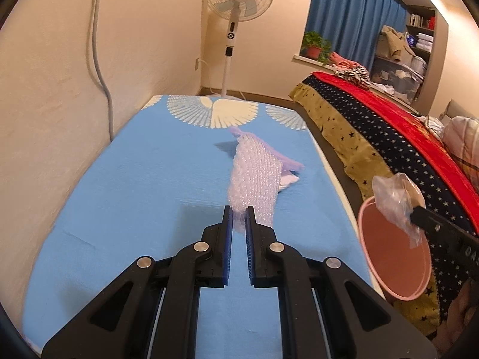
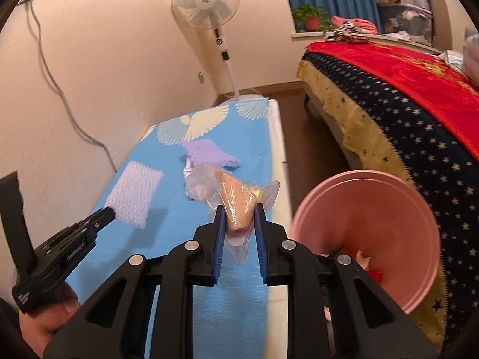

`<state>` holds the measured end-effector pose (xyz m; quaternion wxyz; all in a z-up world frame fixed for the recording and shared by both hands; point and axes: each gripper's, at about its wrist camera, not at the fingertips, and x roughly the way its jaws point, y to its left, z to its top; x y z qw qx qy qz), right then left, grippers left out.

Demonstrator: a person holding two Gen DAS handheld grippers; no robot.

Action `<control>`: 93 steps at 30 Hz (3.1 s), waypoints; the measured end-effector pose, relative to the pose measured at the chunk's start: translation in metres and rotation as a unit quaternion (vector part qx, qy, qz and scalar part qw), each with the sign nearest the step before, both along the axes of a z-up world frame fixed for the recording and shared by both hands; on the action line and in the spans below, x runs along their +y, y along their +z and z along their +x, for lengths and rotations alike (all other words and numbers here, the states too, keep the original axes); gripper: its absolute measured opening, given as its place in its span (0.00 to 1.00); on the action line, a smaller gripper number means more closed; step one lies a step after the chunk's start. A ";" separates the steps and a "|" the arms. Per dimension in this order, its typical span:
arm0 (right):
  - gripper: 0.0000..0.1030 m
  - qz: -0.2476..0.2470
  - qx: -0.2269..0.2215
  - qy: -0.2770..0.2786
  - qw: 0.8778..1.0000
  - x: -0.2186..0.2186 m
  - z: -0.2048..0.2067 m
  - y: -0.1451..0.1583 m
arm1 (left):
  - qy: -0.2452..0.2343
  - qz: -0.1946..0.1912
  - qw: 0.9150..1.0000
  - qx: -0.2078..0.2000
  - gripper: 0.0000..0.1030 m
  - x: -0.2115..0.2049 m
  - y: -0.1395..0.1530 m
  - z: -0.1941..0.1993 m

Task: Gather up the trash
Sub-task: 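Carry the plastic bag and white foam net over the pink bin with both tools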

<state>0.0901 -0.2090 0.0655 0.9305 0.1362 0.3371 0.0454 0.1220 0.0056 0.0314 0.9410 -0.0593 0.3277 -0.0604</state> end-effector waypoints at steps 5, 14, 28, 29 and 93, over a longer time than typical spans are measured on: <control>0.19 -0.002 -0.011 -0.016 1.000 -0.016 -0.012 0.007 | -0.012 0.006 1.000 -0.013 0.08 -0.007 0.006 -0.015; 0.19 0.004 -0.033 -0.040 0.999 -0.031 -0.025 0.015 | -0.029 0.011 0.999 -0.024 0.08 -0.019 0.007 -0.031; 0.19 0.001 -0.043 -0.067 0.997 -0.049 -0.035 0.019 | -0.050 0.015 0.998 -0.038 0.08 -0.036 0.012 -0.044; 0.19 0.001 -0.044 -0.069 0.997 -0.049 -0.035 0.019 | -0.051 0.015 0.998 -0.038 0.08 -0.037 0.012 -0.044; 0.20 -0.015 -0.040 -0.157 0.987 -0.090 -0.032 0.010 | -0.109 0.010 0.993 -0.035 0.08 -0.087 0.000 -0.027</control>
